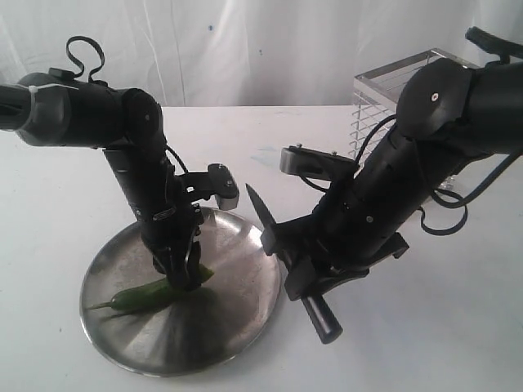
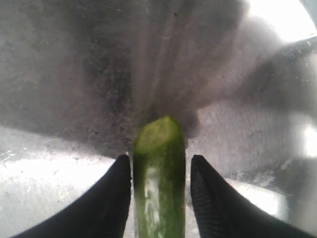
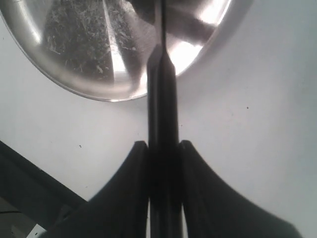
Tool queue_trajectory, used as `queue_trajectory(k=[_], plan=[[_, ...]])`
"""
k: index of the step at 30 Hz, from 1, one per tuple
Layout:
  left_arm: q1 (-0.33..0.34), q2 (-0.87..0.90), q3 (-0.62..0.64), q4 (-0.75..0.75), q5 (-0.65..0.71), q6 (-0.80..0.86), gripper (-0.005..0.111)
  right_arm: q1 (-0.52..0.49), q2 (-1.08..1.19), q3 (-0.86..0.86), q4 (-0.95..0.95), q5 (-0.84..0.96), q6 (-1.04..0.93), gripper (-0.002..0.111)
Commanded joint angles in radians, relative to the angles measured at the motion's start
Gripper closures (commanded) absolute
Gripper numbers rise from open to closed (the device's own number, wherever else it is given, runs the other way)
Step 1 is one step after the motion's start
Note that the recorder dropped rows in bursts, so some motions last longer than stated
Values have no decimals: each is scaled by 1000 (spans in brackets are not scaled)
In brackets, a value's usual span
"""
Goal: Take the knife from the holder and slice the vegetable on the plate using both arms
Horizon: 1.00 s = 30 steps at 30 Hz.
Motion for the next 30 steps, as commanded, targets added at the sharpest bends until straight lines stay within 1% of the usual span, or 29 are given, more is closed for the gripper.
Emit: queue_trajectory(k=[1,3,5,9,11,12,13,14,16,18,20,22,24,25,27,28,30], plan=[[4,-12,-2,-12,-1,-14,49,0,-11,4,-4,18,24,108],[4,-21,-2,-12,-19,-14,44,0,-11,4,-4,22,26,108],[4,-41,-11,-12,-5,-16,41,0,-11,4,-4,29,26,108],[4,-109,-50,36,32,-132,41,0,-11,4,-4,24,51,108],[4,-160,-62,59,49,-221,46,10,-11,4,-13,28,78,108],[4,-189,-65,69,63,-255,52,23,-11,4,-19,34,83,108],[4,-218,-65,74,74,-275,62,38,-13,4,-22,41,85,108],[4,-241,-65,74,90,-277,74,62,-13,4,-22,43,85,108],[4,-291,-65,74,122,-277,104,124,-13,4,-22,41,100,108],[4,-327,-65,74,142,-283,106,193,-13,4,-35,2,125,108],[4,-350,-65,74,156,-309,107,248,-13,4,-104,-59,196,108],[4,-364,-65,74,171,-334,107,286,-10,4,-232,-93,341,108],[4,-375,-45,58,164,-334,107,313,-2,4,-364,-89,510,108],[4,-377,-29,50,142,-334,107,318,0,4,-397,-79,562,108],[4,-381,20,13,88,-318,107,331,7,4,-387,-64,580,108],[6,-385,45,-21,43,-295,107,337,7,4,-374,-64,580,108],[20,-388,114,-136,-43,-199,107,357,9,4,-344,-80,580,108]])
